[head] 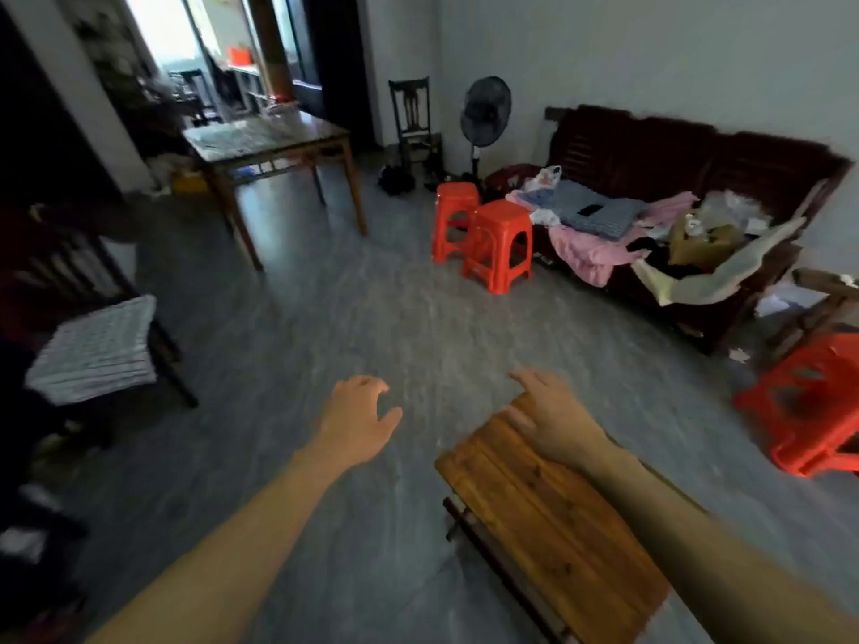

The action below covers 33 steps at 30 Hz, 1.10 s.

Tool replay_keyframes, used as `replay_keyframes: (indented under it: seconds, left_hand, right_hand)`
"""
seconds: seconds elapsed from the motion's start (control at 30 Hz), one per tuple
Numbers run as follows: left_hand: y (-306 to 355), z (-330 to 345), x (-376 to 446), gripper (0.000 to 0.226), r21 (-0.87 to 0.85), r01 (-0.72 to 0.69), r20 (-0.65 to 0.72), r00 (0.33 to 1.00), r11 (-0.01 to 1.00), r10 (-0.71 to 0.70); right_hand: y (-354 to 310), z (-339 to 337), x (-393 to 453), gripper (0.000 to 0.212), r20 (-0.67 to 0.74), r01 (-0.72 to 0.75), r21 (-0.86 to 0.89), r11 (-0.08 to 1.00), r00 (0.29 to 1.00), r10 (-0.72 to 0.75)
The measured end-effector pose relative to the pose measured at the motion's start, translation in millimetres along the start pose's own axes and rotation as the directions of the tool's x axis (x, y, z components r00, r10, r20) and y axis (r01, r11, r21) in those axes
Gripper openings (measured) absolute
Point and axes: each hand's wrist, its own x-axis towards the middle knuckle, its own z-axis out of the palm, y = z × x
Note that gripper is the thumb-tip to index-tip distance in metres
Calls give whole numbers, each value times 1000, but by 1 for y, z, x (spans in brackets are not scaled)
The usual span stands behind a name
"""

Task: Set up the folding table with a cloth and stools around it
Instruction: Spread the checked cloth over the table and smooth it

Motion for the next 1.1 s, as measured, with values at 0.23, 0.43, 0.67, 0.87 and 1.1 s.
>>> replay_keyframes:
  seconds: [0.23,0.43,0.67,0.87,1.1]
  left_hand:
    - [-122,-38,-35,53,-105,221,-110,966,970,-232]
    - [-234,-79,-40,50,-155,340,-204,907,927,-367]
    - [-348,-116,-55,50,-197,469,-229,832,861,-506]
    - [-415,-131,-42,49,-203,544,-248,776,814,-580]
    - [-471,-142,39,49,-126,583,-242,767,803,-594]
  right_hand:
    - [-123,54,69,64,117,251,-49,967,963,-244]
    - [-238,105,128,64,142,377,-42,925,919,-368]
    - [-349,163,179,63,234,486,-18,874,852,-469]
    - [-404,201,236,63,291,569,4,822,786,-546]
    - [-435,234,345,64,288,619,63,783,740,-608]
